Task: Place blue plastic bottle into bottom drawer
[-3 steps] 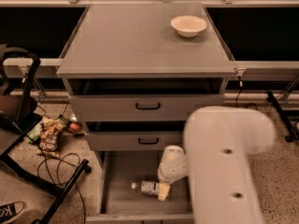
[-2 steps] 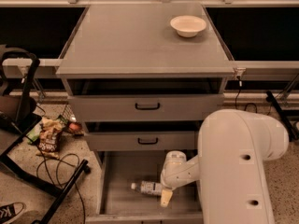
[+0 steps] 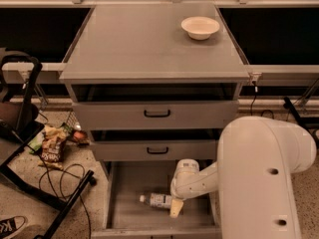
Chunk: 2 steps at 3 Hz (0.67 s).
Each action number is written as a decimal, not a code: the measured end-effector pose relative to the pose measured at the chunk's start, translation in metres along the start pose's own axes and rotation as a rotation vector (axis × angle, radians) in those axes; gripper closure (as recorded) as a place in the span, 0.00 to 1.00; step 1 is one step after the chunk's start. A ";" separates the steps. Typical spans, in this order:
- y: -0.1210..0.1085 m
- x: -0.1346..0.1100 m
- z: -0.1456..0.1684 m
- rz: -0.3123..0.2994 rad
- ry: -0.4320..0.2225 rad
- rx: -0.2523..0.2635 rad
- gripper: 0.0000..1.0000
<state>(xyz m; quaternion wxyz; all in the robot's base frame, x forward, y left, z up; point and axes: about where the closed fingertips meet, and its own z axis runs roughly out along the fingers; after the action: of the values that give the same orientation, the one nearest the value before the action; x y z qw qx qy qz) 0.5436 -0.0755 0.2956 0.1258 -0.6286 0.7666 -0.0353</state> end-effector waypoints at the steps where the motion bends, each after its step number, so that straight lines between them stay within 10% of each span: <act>1: -0.009 0.011 -0.072 0.040 0.013 0.117 0.00; 2: -0.013 0.019 -0.147 0.084 0.049 0.255 0.00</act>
Offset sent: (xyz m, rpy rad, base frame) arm -0.0435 -0.0550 0.2276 -0.1213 -0.3654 -0.2169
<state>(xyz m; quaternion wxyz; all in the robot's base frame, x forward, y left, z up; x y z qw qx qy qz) 0.5181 -0.1118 0.4377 0.1874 -0.5739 0.7844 -0.1422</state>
